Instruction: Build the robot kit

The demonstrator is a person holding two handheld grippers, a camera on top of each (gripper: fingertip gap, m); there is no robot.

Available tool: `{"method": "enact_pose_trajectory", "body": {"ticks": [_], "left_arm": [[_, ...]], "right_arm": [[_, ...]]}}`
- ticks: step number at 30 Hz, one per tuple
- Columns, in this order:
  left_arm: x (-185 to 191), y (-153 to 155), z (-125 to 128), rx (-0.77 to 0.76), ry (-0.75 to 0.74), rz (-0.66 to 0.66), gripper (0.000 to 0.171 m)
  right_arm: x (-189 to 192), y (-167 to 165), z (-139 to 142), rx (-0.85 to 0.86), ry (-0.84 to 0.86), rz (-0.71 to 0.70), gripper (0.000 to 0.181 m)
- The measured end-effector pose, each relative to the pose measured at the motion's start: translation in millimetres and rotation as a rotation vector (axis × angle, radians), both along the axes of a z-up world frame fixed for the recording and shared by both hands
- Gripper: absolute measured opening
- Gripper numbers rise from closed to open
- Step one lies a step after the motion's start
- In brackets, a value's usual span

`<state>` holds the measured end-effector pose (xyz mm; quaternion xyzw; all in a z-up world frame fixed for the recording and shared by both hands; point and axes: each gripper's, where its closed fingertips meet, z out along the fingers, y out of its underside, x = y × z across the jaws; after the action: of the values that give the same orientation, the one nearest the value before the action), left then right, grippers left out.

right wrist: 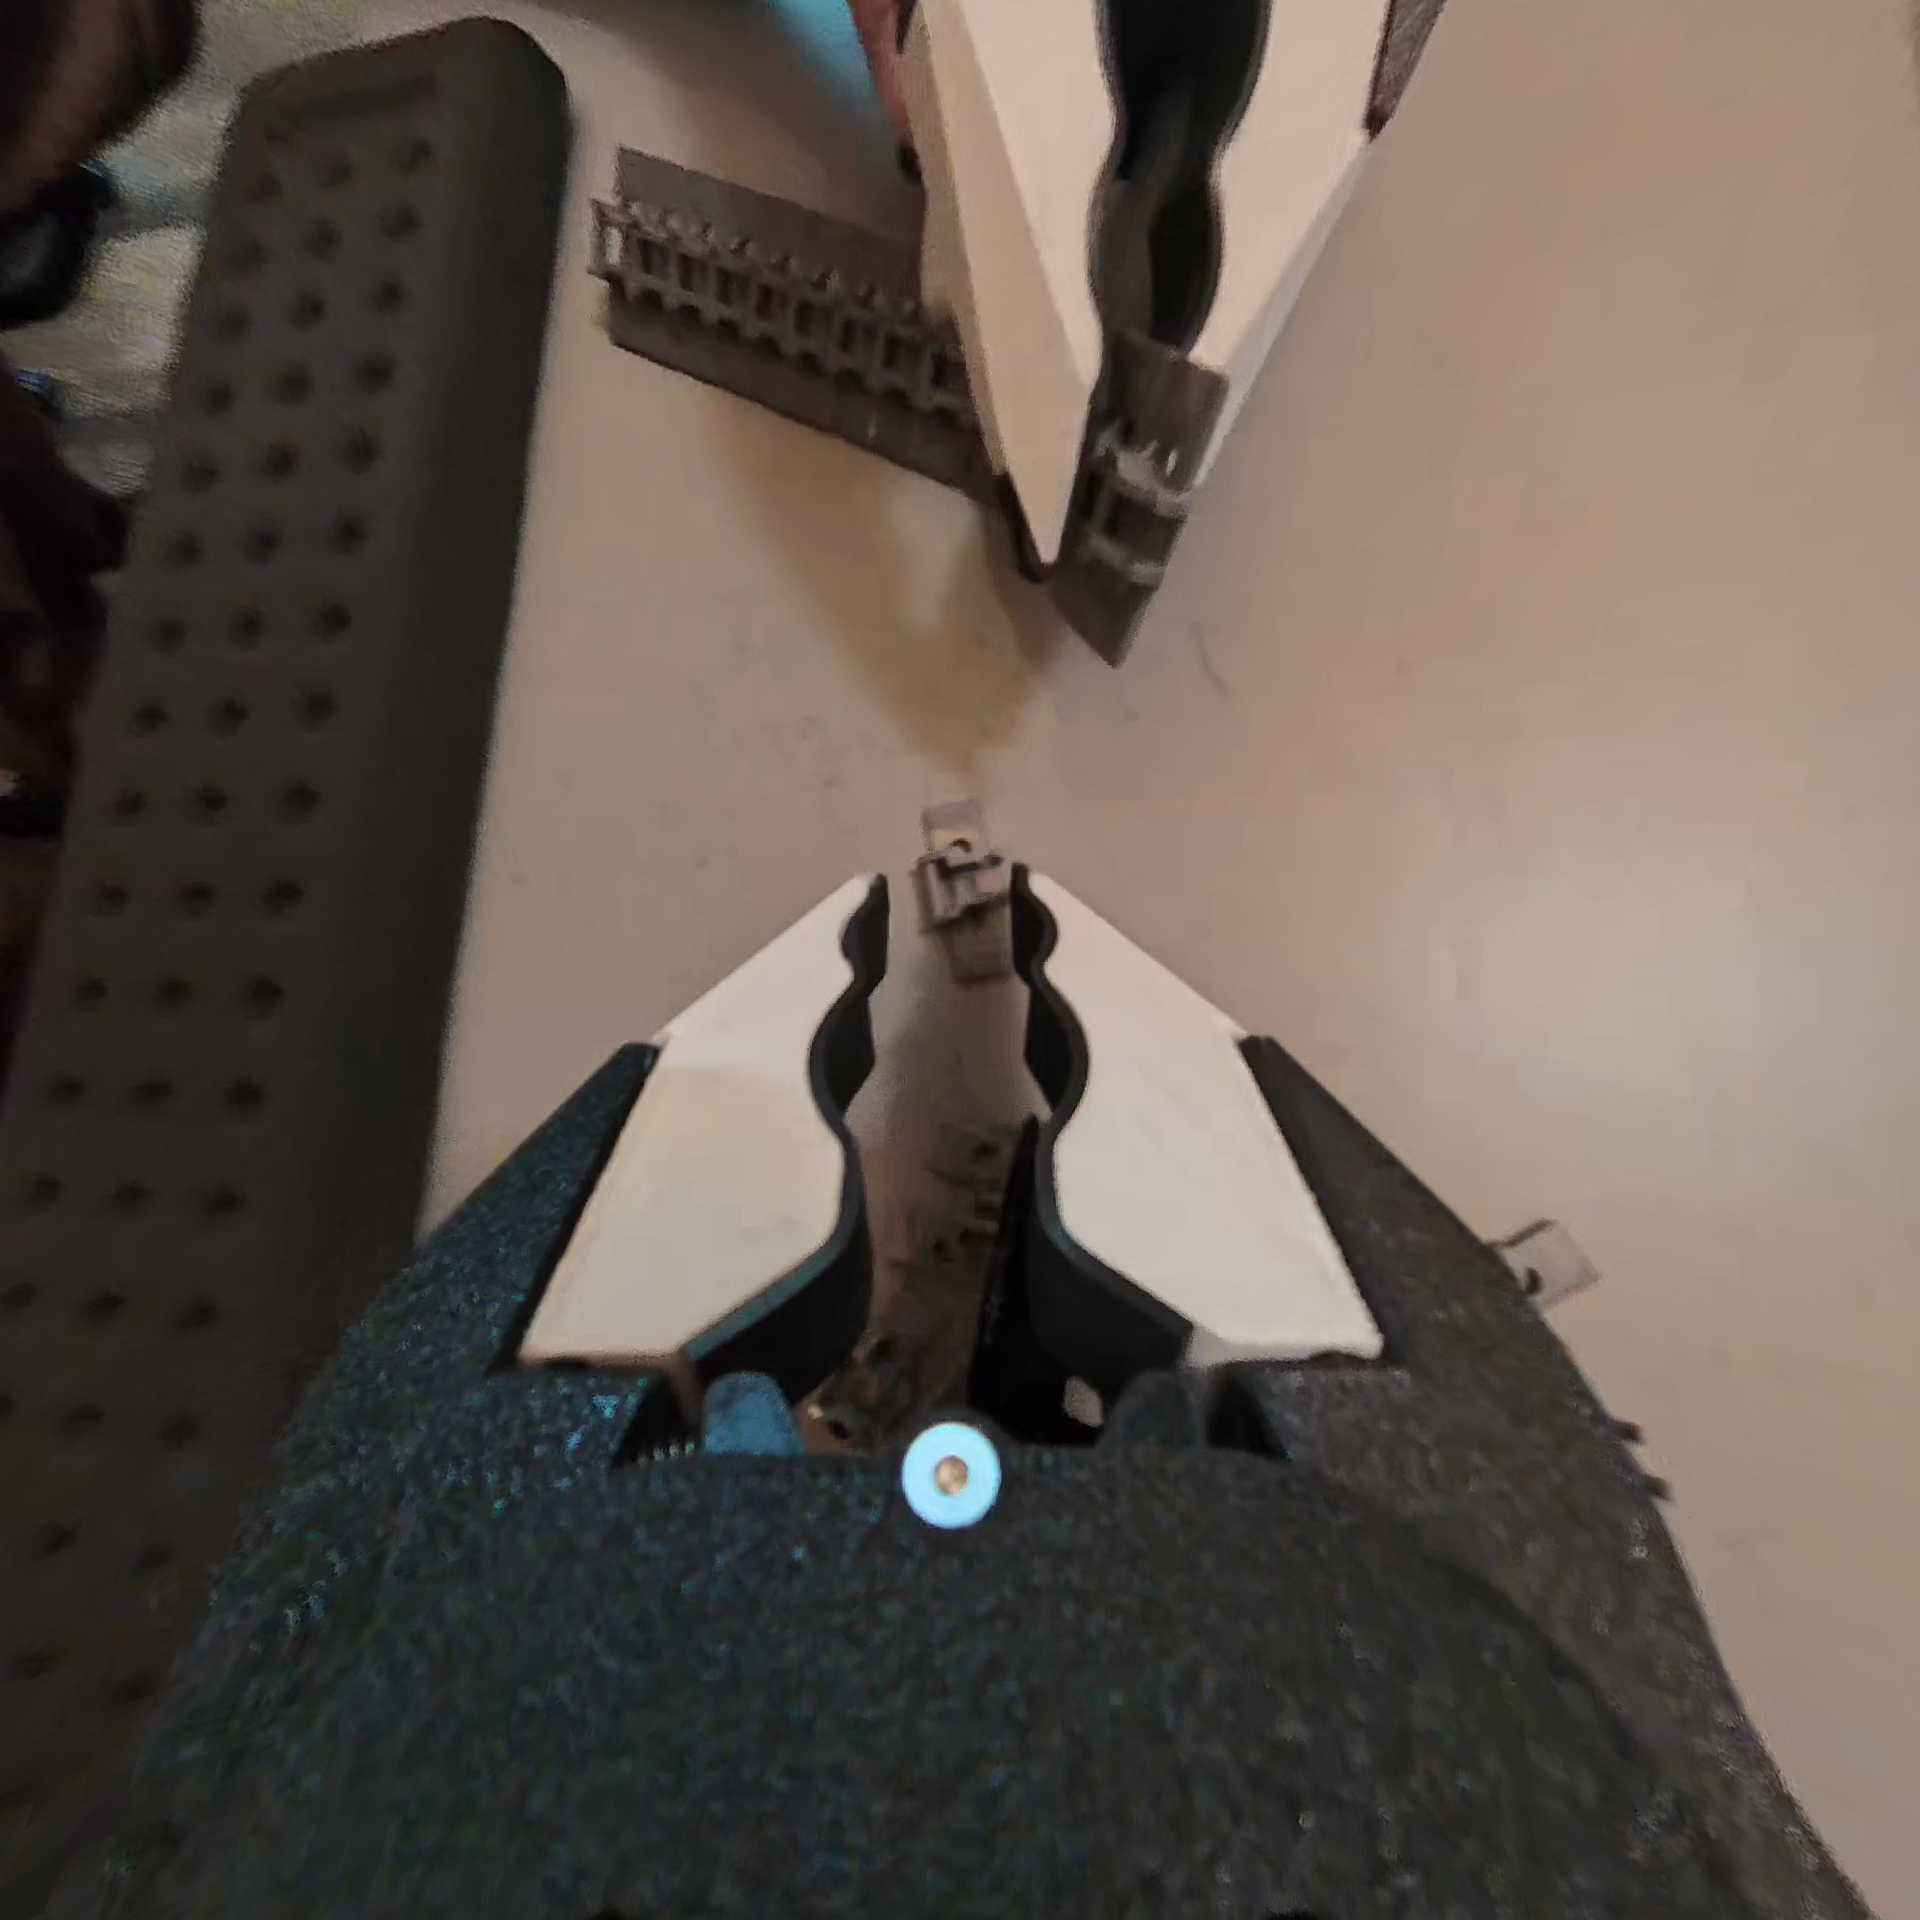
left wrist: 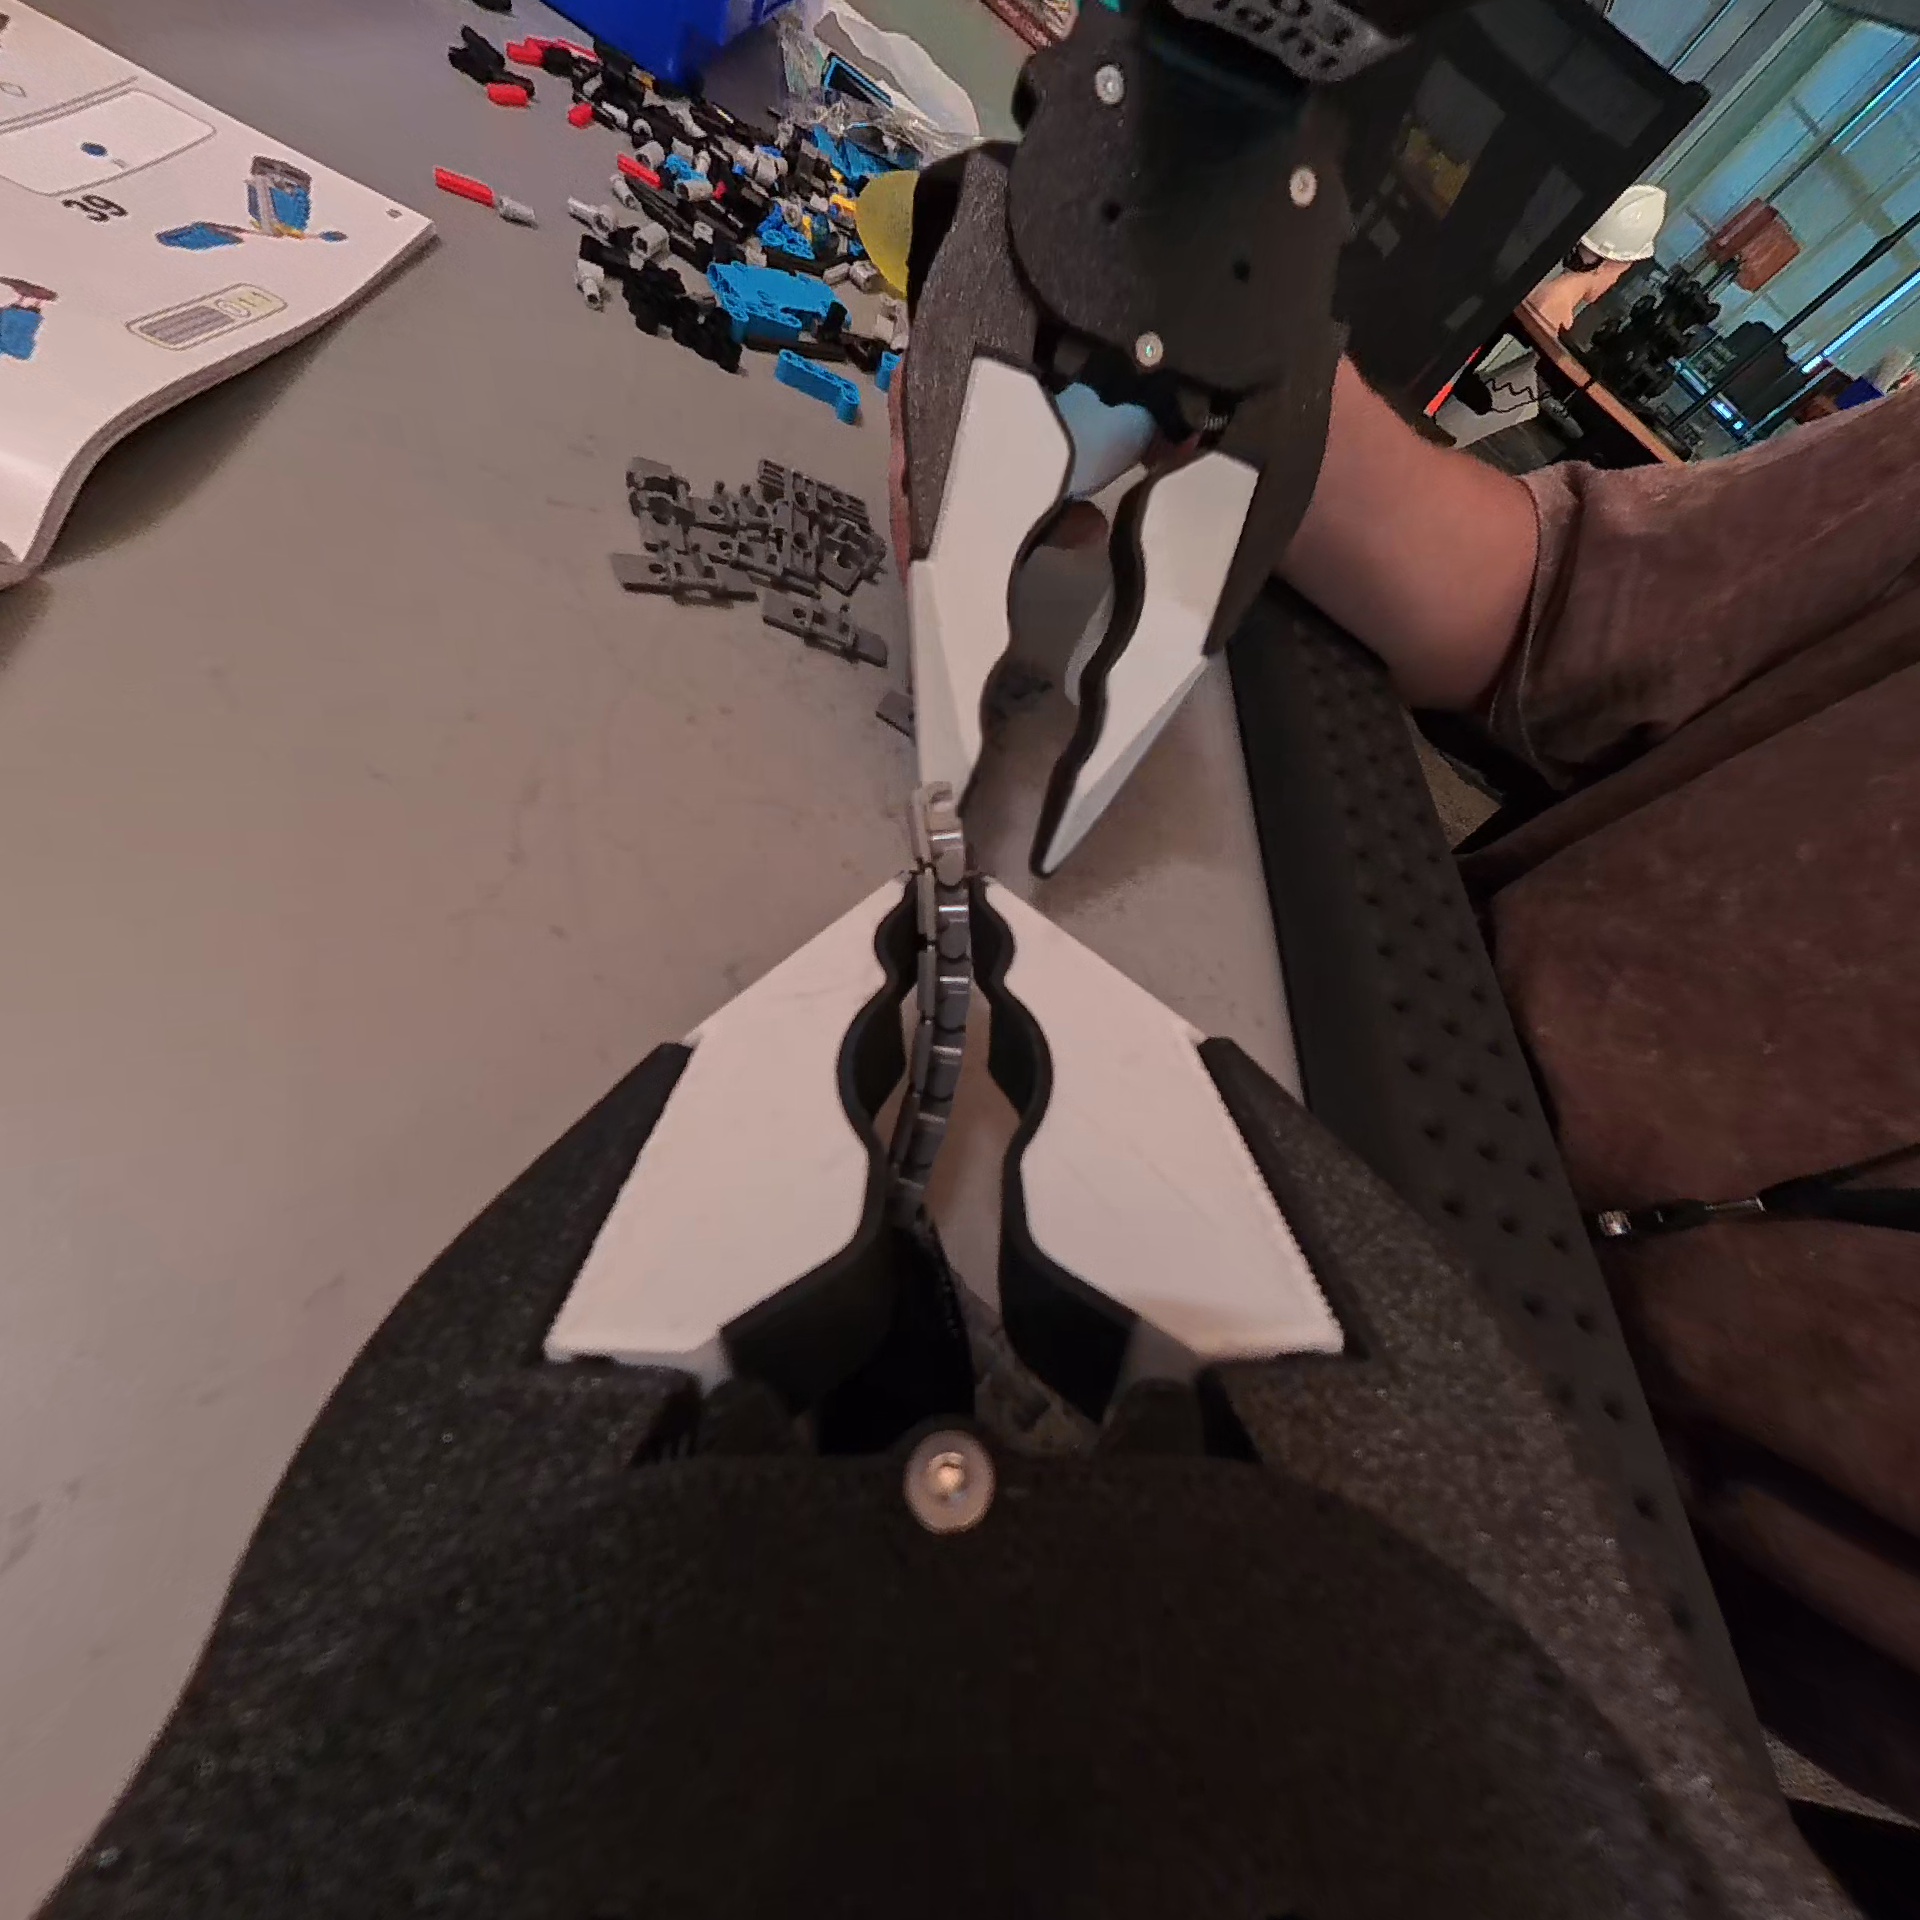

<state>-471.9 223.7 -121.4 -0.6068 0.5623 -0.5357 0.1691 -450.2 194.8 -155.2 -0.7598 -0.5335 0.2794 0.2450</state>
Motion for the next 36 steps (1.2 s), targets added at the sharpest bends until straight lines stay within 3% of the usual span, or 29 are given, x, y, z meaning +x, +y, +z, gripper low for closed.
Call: {"method": "enact_pose_trajectory", "body": {"ticks": [13, 16, 21, 23, 27, 36], "left_arm": [[0, -1, -1, 0.002, 0.007, -0.004, 0.008], [0, 1, -1, -0.005, 0.004, 0.004, 0.008], [0, 9, 4, -0.074, -0.020, 0.033, 0.008], [-1, 12, 9, -0.112, -0.046, 0.041, 0.008], [-2, 15, 14, -0.149, -0.071, 0.049, 0.008], [-3, 18, 12, -0.113, -0.063, 0.067, 0.007]], "right_arm": [[-6, 13, -15, 0.108, -0.080, -0.026, 0.014], [-3, 22, 0, 0.129, -0.027, -0.079, 0.010], [-8, 43, 63, 0.148, 0.288, -0.245, 0.010], [-16, 50, 75, 0.137, 0.384, -0.312, 0.009], [-22, 63, 66, 0.162, 0.362, -0.400, 0.009], [-28, 68, 62, 0.216, 0.344, -0.429, 0.009]]}}
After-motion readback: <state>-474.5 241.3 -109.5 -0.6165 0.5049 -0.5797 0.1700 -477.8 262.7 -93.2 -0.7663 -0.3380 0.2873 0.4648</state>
